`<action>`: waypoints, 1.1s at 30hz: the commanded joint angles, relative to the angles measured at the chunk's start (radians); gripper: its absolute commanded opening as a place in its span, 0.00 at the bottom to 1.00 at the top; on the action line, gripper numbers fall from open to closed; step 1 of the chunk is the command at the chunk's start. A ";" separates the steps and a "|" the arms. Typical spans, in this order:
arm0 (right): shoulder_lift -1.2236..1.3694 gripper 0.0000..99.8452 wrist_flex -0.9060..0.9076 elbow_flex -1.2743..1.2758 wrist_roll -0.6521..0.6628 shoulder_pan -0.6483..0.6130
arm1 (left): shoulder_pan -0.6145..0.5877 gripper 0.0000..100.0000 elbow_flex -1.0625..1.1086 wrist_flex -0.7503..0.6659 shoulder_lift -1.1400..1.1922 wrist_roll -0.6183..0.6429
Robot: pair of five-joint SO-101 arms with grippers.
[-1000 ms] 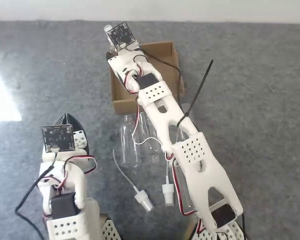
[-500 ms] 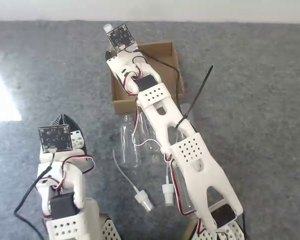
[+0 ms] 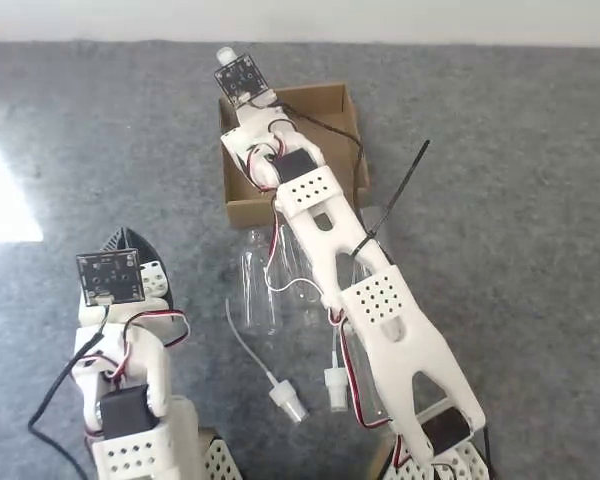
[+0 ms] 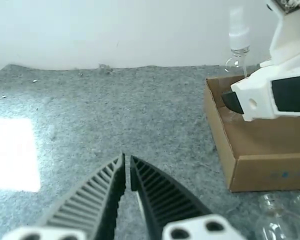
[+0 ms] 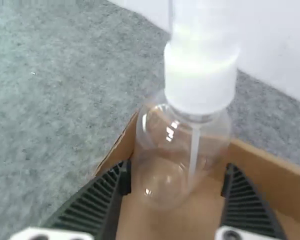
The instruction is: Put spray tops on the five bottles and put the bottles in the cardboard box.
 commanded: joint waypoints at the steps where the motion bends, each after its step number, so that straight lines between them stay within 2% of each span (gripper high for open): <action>1: -0.027 0.29 0.045 -0.077 -0.008 0.010 | -0.006 0.02 -0.007 -0.017 -0.018 0.006; 8: -0.038 0.29 0.088 -0.081 -0.008 0.008 | -0.006 0.02 -0.007 -0.017 -0.018 0.006; 16: -0.027 0.30 0.378 -0.313 -0.006 0.008 | -0.008 0.02 -0.007 -0.018 -0.018 0.006; 27: -0.045 0.29 0.490 -0.315 -0.003 0.008 | -0.008 0.02 -0.007 -0.018 -0.018 0.005; 33: -0.110 0.29 0.624 -0.315 -0.002 0.008 | -0.008 0.02 -0.007 -0.018 -0.018 0.005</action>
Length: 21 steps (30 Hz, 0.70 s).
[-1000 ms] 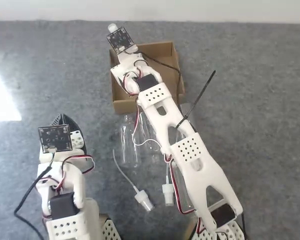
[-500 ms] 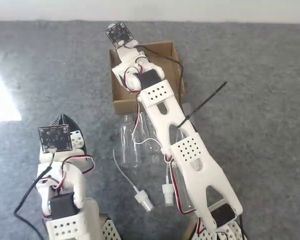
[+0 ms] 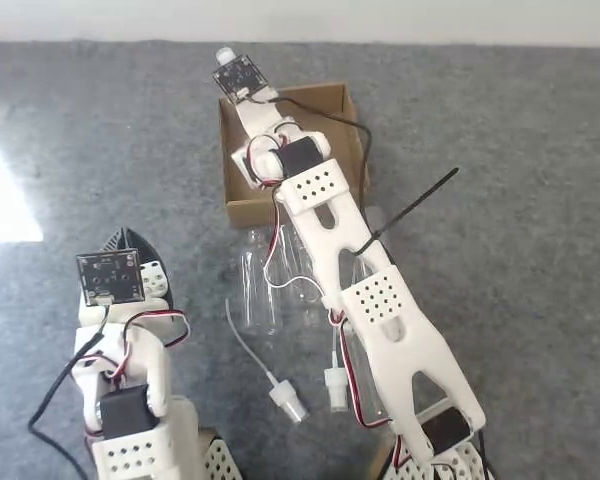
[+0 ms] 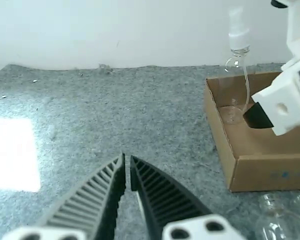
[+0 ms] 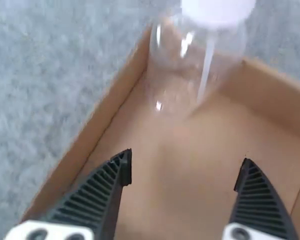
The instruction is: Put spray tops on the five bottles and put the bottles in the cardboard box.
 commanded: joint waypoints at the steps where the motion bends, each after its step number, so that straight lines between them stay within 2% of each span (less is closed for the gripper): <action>1: -0.127 0.29 0.077 -0.064 -0.003 0.008 | -0.008 0.02 -0.007 -0.018 -0.018 0.005; 17: -0.189 0.29 0.326 -0.064 -0.002 0.108 | -0.008 0.02 0.013 -0.049 -0.018 0.005; 21: -0.185 0.21 0.334 -0.063 -0.002 0.119 | -0.008 0.02 0.013 -0.049 -0.018 0.005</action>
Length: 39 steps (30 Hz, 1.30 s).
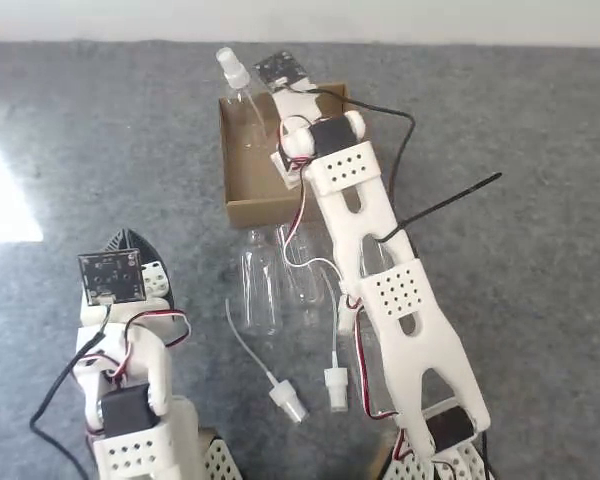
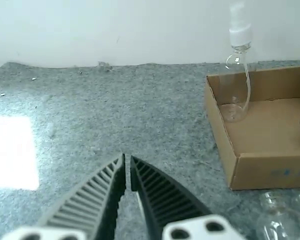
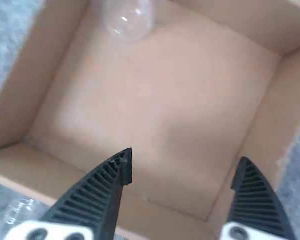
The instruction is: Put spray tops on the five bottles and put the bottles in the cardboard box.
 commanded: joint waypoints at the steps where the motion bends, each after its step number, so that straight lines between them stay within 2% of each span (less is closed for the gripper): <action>1: -0.085 0.19 0.013 -0.063 -0.003 0.015 | -0.008 0.02 -0.008 -0.037 -0.018 0.005; 5: -0.084 0.14 0.018 -0.058 -0.008 0.019 | -0.008 0.02 -0.008 -0.037 -0.018 0.005; 18: -0.038 0.14 0.054 -0.060 -0.011 0.068 | -0.008 0.02 -0.008 -0.037 -0.018 0.005; 36: 0.042 0.14 0.150 -0.063 -0.014 0.071 | -0.008 0.02 -0.008 -0.037 -0.018 0.005; 39: 0.044 0.14 0.153 -0.063 -0.061 0.070 | -0.008 0.02 -0.008 -0.037 -0.018 0.005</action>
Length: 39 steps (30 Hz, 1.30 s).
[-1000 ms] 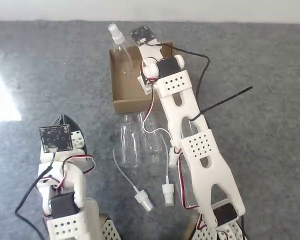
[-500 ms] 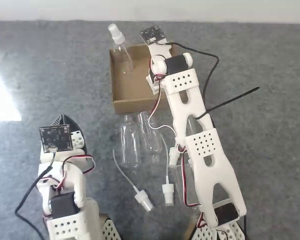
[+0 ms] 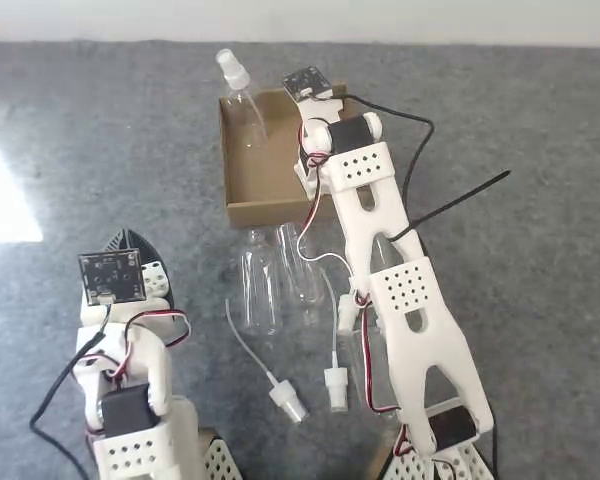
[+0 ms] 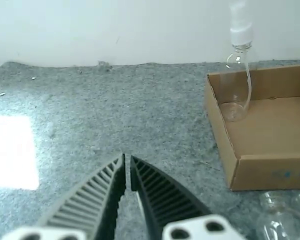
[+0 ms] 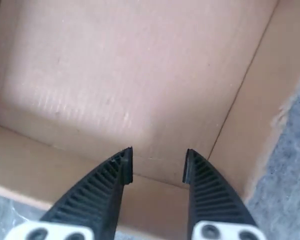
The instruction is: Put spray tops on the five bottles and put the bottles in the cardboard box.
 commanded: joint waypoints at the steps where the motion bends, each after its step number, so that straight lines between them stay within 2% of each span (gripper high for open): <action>1: -0.021 0.14 0.047 -0.055 -0.052 0.008 | -0.008 0.02 -0.008 -0.035 -0.018 0.005; 28: -0.064 0.14 0.053 -0.041 -0.060 0.012 | -0.009 0.02 -0.008 -0.035 -0.018 0.005; 39: -0.326 0.14 0.050 0.356 -0.084 0.004 | -0.009 0.02 -0.008 -0.035 -0.018 0.003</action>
